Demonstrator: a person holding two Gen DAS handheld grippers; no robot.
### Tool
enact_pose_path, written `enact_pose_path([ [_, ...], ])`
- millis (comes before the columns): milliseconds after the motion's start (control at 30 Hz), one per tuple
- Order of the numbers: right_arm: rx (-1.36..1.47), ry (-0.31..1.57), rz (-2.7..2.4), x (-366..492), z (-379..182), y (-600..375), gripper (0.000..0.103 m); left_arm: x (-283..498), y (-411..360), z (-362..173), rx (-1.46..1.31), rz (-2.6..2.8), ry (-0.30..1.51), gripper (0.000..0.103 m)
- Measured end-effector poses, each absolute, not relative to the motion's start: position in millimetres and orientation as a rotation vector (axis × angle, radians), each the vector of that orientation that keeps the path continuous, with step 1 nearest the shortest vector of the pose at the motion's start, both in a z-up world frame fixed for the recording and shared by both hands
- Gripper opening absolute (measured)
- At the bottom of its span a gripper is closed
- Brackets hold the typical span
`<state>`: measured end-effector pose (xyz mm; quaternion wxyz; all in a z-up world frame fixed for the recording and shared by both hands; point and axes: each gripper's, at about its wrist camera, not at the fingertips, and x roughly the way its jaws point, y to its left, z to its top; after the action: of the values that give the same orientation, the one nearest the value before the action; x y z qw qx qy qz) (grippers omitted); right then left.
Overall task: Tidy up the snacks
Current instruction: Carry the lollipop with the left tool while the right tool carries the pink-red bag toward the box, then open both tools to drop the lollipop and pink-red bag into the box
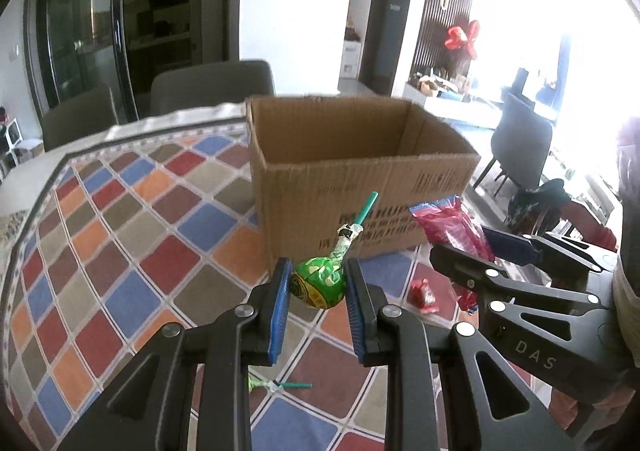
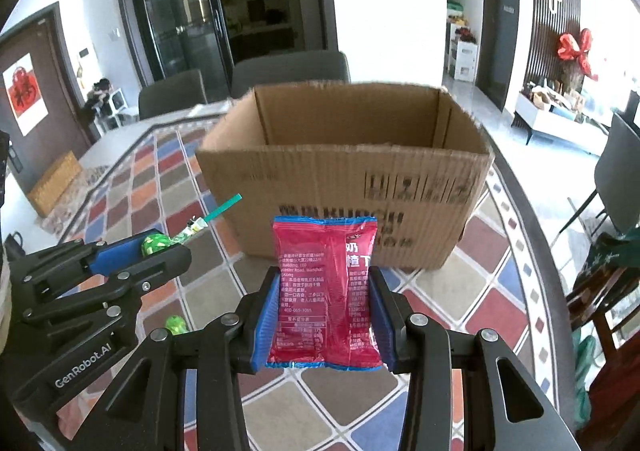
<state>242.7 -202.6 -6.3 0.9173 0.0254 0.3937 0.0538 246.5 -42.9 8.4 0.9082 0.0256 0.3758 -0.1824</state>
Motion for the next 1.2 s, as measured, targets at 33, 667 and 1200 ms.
enact_pose_path([
  [33,0.052,0.799,0.111,242,-3,-202,0.043,246,-43,14,0.051,-0.379,0.763,0.027],
  [667,0.034,0.644,0.104,260,67,-208,0.043,271,-57,76,0.037,-0.389,0.650,0.027],
  [1200,0.028,0.696,0.069,321,79,-220,0.043,328,-74,79,0.045,-0.371,0.726,0.027],
])
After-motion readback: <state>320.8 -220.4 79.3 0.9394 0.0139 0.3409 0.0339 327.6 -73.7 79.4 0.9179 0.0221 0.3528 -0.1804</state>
